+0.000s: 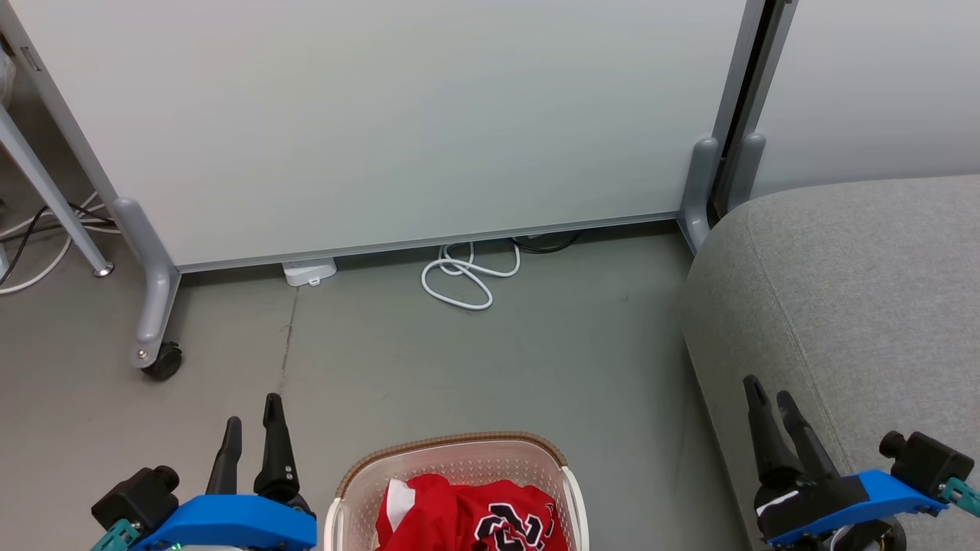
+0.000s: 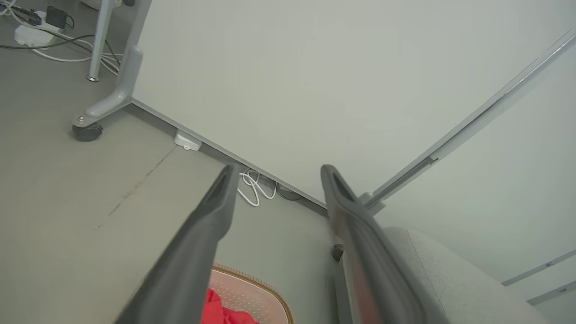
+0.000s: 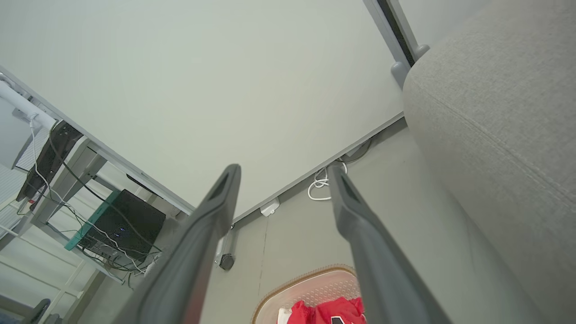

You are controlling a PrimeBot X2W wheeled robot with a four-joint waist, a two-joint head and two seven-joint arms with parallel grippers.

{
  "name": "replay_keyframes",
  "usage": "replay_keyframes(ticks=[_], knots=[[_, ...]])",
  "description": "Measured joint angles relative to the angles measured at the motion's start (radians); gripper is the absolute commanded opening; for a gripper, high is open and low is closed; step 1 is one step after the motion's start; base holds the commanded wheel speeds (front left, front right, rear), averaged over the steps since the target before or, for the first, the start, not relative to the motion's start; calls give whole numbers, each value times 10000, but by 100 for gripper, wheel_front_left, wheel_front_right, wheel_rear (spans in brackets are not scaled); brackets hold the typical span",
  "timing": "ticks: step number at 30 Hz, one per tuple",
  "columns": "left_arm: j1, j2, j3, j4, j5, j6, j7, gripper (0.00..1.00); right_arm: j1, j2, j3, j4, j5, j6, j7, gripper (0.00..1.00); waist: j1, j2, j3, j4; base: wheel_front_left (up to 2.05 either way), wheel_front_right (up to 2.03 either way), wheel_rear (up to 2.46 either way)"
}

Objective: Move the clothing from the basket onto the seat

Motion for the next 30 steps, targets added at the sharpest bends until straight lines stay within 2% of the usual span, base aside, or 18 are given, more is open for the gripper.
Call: replay_keyframes(ticks=[30], knots=[[176,211,-700,65,3404,349,-765,100,160,-21,188,-203,-3175,4,-322,100,0,0,-166,-4,0,0,0]])
